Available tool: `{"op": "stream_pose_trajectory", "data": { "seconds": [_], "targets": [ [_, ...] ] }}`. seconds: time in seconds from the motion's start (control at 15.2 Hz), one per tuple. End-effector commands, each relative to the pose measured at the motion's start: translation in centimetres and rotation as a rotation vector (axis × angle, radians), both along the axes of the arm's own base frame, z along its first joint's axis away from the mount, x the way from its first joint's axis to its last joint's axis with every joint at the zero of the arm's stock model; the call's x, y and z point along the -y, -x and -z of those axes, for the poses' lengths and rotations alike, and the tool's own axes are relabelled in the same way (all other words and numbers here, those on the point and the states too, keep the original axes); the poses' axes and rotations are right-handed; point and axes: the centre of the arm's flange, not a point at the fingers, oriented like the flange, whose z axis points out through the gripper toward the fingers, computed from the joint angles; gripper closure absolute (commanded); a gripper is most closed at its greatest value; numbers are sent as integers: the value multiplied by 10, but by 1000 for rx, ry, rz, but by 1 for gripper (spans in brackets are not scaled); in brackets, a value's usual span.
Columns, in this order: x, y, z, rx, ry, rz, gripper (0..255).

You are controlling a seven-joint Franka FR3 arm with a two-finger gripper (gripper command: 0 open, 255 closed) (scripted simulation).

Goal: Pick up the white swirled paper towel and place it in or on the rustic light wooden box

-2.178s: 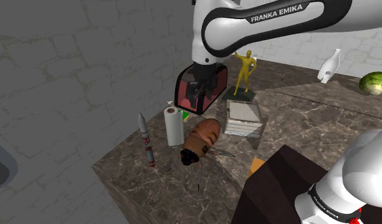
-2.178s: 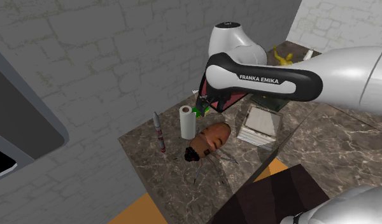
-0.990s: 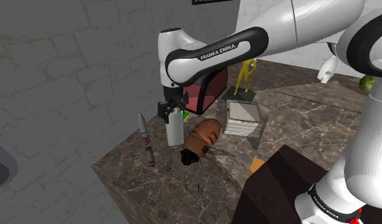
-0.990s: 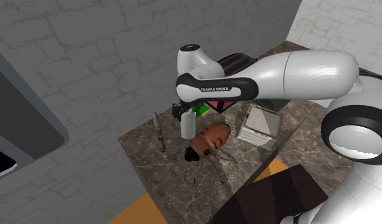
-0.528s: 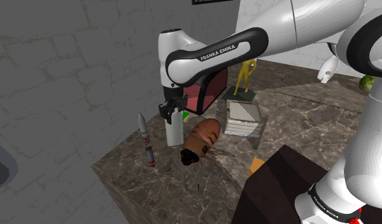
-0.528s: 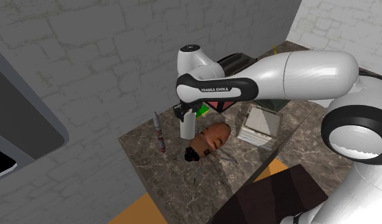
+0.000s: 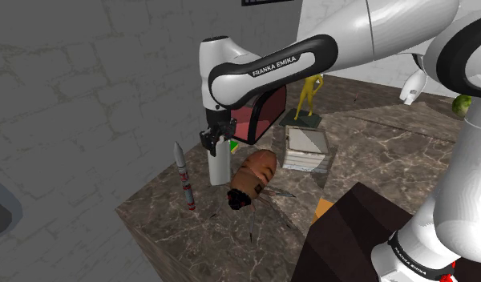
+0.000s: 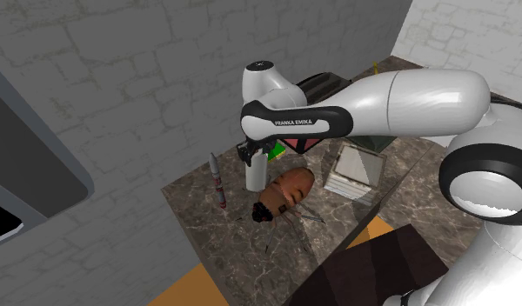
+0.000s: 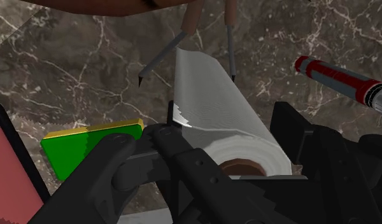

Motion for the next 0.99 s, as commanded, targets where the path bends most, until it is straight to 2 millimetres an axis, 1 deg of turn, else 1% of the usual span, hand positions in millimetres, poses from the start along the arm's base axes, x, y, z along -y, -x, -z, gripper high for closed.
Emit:
{"op": "stream_pose_trajectory", "data": {
  "seconds": [0.0,0.92],
  "targets": [
    [0,0,0,0,0,0,255],
    [0,0,-74,0,0,0,255]
  ]
}}
